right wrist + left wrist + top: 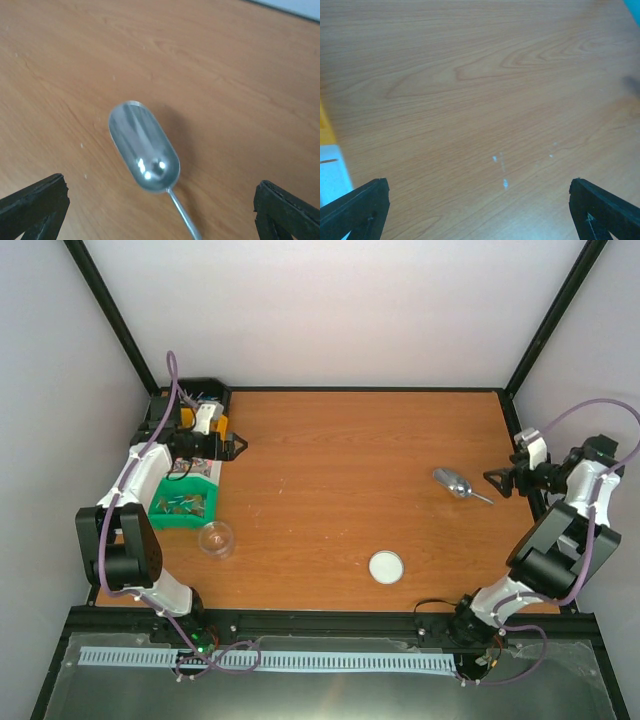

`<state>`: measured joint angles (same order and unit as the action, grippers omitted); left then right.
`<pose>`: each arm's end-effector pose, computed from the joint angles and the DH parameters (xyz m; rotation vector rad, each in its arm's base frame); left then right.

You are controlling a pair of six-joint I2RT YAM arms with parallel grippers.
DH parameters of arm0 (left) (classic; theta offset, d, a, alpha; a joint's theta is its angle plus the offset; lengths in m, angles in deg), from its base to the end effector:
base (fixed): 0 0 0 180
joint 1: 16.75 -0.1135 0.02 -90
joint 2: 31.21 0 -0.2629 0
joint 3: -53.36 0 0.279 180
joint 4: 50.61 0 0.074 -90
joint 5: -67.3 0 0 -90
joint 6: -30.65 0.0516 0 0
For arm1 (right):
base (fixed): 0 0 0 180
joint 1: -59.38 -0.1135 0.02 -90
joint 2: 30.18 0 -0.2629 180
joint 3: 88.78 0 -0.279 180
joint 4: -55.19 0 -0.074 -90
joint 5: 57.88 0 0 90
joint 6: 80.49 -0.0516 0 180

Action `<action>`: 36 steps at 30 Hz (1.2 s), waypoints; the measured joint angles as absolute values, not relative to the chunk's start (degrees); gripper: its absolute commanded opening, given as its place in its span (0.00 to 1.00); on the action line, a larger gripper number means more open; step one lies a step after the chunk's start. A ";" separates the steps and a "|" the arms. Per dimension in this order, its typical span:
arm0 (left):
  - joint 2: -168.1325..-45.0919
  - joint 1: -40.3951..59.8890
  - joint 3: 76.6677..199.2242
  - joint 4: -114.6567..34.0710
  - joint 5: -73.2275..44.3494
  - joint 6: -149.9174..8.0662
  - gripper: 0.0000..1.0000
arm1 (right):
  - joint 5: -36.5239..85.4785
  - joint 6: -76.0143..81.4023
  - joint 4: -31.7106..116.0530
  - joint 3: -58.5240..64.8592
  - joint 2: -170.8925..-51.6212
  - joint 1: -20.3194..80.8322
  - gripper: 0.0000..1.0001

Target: Pack the candies

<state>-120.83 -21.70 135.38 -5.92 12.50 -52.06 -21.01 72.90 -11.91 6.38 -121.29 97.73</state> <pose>0.3671 0.0019 0.2476 0.3027 2.3458 -0.6561 0.2863 -0.1739 0.2453 -0.6377 2.1256 0.4475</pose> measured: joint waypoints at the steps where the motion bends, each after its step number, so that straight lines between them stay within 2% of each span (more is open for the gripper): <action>1: -120.83 -21.48 135.38 -5.61 13.62 -51.53 1.00 | -20.48 76.29 -13.85 5.85 -122.77 98.78 1.00; 8: -120.81 -21.07 135.38 -3.97 19.47 -48.52 1.00 | -15.61 89.43 -17.61 6.42 -130.31 101.36 1.00; 20: -120.24 -20.81 135.38 -2.11 24.63 -45.81 1.00 | -13.99 98.83 -16.28 7.82 -137.74 101.45 1.00; 31: -119.98 -20.81 135.62 -1.61 26.71 -45.54 1.00 | -15.23 99.35 -9.74 9.13 -140.15 100.79 0.93; 36: -119.98 -20.81 135.62 -1.22 26.97 -45.54 1.00 | -14.49 97.67 -4.94 10.09 -141.83 98.93 0.86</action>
